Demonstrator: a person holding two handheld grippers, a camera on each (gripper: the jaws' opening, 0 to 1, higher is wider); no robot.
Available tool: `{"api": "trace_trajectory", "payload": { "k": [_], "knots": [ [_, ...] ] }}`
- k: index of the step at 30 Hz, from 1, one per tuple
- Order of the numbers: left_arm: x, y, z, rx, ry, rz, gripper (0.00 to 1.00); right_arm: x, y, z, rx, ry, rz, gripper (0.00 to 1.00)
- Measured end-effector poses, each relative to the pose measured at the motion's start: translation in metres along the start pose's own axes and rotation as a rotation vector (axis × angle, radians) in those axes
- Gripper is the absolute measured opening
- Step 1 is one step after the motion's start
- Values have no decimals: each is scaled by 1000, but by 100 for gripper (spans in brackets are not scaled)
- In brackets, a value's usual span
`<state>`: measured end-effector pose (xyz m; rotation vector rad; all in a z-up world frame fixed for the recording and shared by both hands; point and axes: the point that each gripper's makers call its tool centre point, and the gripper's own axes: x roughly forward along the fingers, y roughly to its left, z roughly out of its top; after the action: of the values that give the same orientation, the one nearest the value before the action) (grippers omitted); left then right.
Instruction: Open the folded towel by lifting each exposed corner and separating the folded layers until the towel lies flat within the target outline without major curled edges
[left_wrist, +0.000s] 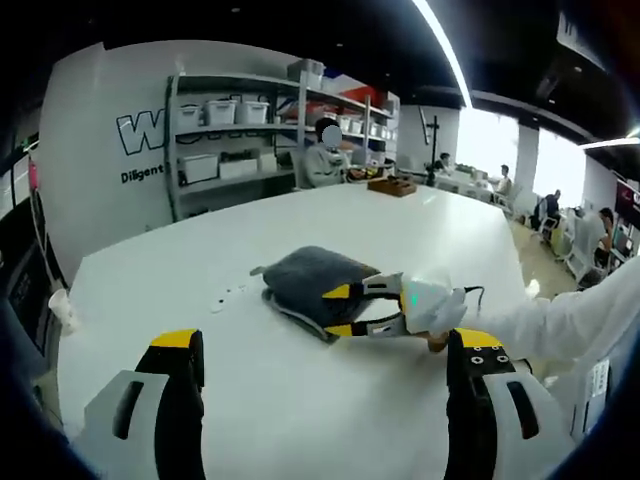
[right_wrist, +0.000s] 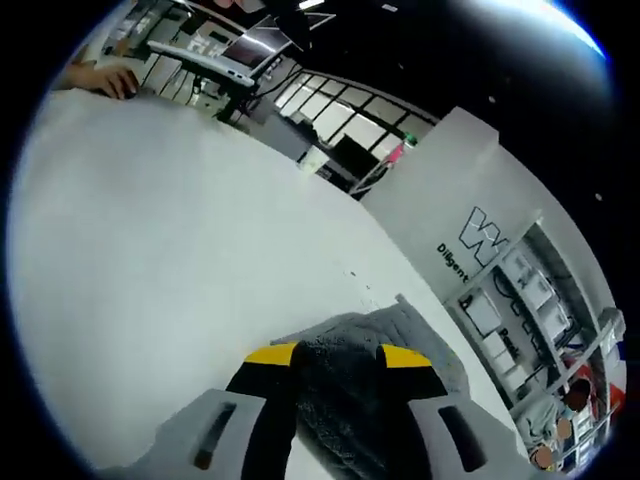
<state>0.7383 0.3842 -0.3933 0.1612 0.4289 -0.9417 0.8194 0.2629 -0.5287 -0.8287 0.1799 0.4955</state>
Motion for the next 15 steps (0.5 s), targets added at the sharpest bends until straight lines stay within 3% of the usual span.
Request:
{"api": "trace_trajectory", "payload": {
  "k": [8, 12, 15],
  "knots": [
    [10, 1, -7, -7, 38, 12, 99, 0, 2, -2, 20, -75, -16, 12],
    [17, -2, -10, -1, 59, 12, 99, -5, -2, -1, -20, -114, -32, 4],
    [23, -5, -12, 1, 76, -1, 99, -9, -10, 1, 47, -159, -41, 2]
  ]
}}
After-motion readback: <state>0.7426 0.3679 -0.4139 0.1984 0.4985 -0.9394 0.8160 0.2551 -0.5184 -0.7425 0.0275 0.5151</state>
